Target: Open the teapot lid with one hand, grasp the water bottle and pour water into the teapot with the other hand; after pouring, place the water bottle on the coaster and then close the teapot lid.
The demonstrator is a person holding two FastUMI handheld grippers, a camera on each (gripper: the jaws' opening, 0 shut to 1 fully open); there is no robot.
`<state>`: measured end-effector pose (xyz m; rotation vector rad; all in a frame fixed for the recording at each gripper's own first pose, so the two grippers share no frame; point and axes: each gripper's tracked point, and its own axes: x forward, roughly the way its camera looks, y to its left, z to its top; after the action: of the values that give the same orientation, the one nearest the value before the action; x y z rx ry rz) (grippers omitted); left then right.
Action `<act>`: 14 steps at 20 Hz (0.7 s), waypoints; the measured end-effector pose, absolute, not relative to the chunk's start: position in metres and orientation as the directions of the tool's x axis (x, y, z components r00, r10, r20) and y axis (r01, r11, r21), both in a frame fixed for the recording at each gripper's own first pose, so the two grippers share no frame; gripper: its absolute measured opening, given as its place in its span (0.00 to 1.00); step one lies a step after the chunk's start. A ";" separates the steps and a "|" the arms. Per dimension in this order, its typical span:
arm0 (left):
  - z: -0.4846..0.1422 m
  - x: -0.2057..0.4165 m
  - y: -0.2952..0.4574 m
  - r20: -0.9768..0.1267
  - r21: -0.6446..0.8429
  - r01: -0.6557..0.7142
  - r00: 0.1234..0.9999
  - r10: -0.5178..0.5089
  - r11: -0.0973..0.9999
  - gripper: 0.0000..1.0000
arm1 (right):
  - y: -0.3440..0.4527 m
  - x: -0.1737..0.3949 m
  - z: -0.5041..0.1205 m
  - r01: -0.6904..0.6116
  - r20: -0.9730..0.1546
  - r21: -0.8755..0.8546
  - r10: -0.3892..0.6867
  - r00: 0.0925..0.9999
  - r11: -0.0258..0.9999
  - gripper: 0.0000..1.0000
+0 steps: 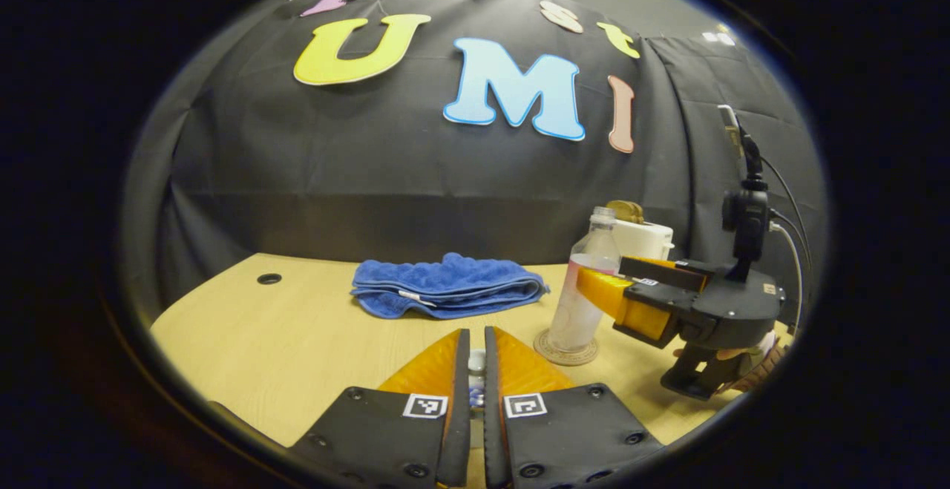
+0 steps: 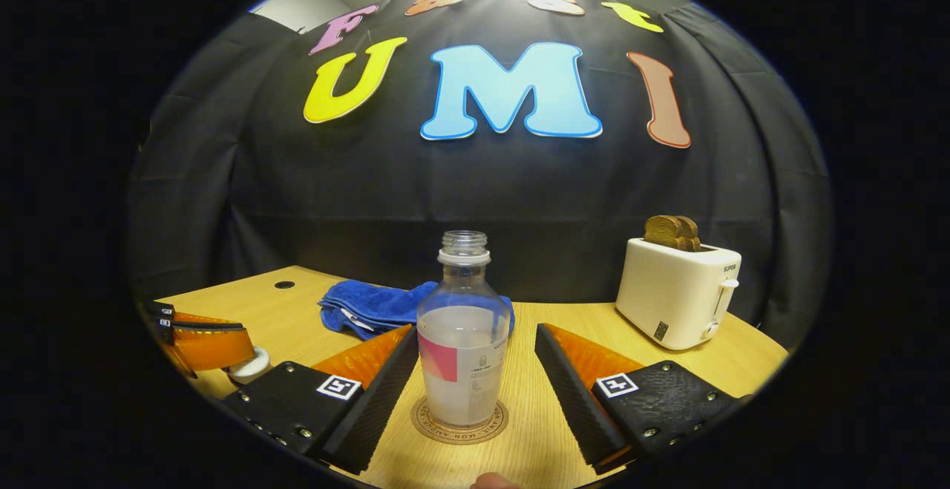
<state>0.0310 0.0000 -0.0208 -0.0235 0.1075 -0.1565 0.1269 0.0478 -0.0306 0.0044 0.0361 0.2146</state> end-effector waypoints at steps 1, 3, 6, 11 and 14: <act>-0.021 0.032 0.000 -0.106 -0.028 0.153 0.982 -0.155 0.988 0.14 | 0.047 0.127 -0.030 -0.214 -0.034 0.013 0.214 0.976 0.977 0.99; -0.021 0.032 0.000 -0.100 -0.017 0.148 0.984 -0.149 0.989 0.14 | 0.046 0.125 -0.030 -0.211 -0.032 0.016 0.212 0.977 0.977 0.99; -0.022 0.031 -0.001 -0.091 -0.002 0.137 0.986 -0.136 0.991 0.14 | 0.046 0.125 -0.029 -0.213 -0.030 0.018 0.214 0.976 0.977 1.00; -0.023 0.029 -0.002 -0.080 0.008 0.131 0.988 -0.130 0.991 0.14 | 0.048 0.125 -0.031 -0.220 -0.032 0.019 0.220 0.975 0.975 0.99; -0.025 0.029 0.000 -0.075 0.021 0.125 0.990 -0.123 0.992 0.14 | 0.048 0.125 -0.031 -0.220 -0.031 0.016 0.220 0.975 0.975 1.00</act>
<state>0.0288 -0.0003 -0.0249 0.0252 0.0733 -0.1244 0.1249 0.0482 -0.0308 0.0121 0.0326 0.2216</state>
